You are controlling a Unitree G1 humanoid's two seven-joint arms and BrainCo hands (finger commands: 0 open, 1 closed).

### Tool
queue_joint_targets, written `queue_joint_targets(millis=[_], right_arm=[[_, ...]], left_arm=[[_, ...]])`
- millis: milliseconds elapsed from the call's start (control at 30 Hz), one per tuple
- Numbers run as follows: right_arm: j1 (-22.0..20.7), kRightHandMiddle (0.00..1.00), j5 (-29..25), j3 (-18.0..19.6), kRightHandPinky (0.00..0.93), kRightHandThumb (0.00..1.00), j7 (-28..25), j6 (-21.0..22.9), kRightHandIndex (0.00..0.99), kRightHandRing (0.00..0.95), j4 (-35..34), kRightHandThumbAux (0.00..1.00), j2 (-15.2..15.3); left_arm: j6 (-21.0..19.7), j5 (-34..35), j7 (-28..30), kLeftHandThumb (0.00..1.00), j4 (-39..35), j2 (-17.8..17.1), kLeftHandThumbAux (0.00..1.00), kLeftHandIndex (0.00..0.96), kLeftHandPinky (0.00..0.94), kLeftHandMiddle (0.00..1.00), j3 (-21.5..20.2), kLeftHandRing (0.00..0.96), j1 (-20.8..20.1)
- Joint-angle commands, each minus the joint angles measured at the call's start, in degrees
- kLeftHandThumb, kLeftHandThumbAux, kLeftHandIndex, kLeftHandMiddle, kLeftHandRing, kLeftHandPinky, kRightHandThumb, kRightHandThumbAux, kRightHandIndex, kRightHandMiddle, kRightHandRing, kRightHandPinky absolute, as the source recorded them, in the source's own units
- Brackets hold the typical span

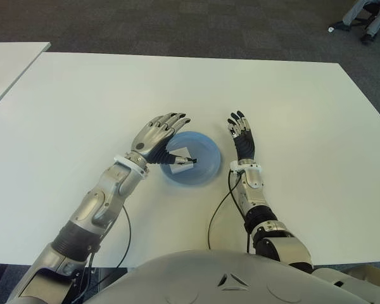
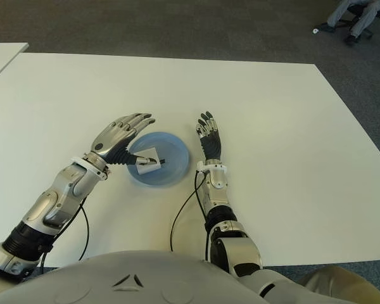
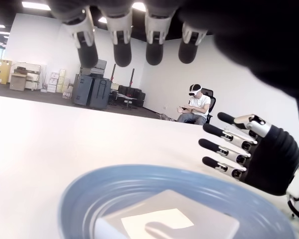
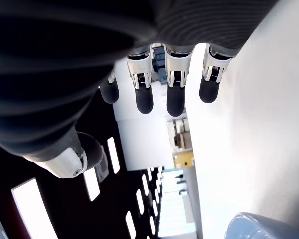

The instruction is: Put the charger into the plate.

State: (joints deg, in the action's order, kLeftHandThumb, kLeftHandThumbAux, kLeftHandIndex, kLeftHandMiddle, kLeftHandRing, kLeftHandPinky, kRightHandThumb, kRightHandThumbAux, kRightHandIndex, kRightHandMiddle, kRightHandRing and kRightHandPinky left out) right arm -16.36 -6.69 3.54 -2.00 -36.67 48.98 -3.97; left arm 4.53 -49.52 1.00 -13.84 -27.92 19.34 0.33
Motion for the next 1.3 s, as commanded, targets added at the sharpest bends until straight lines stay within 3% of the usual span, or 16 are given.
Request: queue_joint_targets(millis=[33,433,700,833,1033,1300], right_arm=[[1.0,0.124,-0.7,0.0,0.095,0.003,-0.4,0.5,0.012,0.107,0.9,0.588,-4.0],[1.1,0.115,-0.7,-0.1,0.093,0.019,-0.5,1.2,0.01,0.096,0.8,0.581,-4.1],[1.6,0.121,-0.2,-0.5,0.103,0.017,-0.1,0.8,0.01,0.1,0.9,0.566,-4.3],[2.2,0.13,-0.2,-0.7,0.109,0.009,-0.3,0.8,0.02,0.106,0.1,0.553,-4.1],[2.8,0.125,-0.5,-0.8,0.095,0.003,-0.9,0.8,0.027,0.098,-0.5,0.551,-3.9],[3.9,0.09,-0.4,-1.2,0.073,0.003,-1.5,1.1,0.024,0.067,-1.8,0.564,-3.5]], left_arm=[[-1.0,0.4,1.5,0.083,-3.2,0.2,0.445,0.0,0.0,0.0,-2.1,0.0,0.2],[-3.7,6.7,1.3,0.078,-8.3,5.9,0.636,0.03,0.102,0.047,-8.1,0.047,0.2],[-5.5,28.8,4.6,0.066,-3.6,10.3,0.717,0.052,0.081,0.086,-18.3,0.08,-3.2],[-7.7,35.2,5.4,0.043,-4.2,12.7,0.743,0.062,0.072,0.087,-20.0,0.074,-2.6],[-2.6,47.6,5.7,0.008,2.3,16.3,0.801,0.105,0.136,0.124,-25.3,0.113,-0.5],[-0.5,52.1,4.7,0.0,3.1,19.4,0.759,0.091,0.087,0.097,-26.4,0.093,1.7]])
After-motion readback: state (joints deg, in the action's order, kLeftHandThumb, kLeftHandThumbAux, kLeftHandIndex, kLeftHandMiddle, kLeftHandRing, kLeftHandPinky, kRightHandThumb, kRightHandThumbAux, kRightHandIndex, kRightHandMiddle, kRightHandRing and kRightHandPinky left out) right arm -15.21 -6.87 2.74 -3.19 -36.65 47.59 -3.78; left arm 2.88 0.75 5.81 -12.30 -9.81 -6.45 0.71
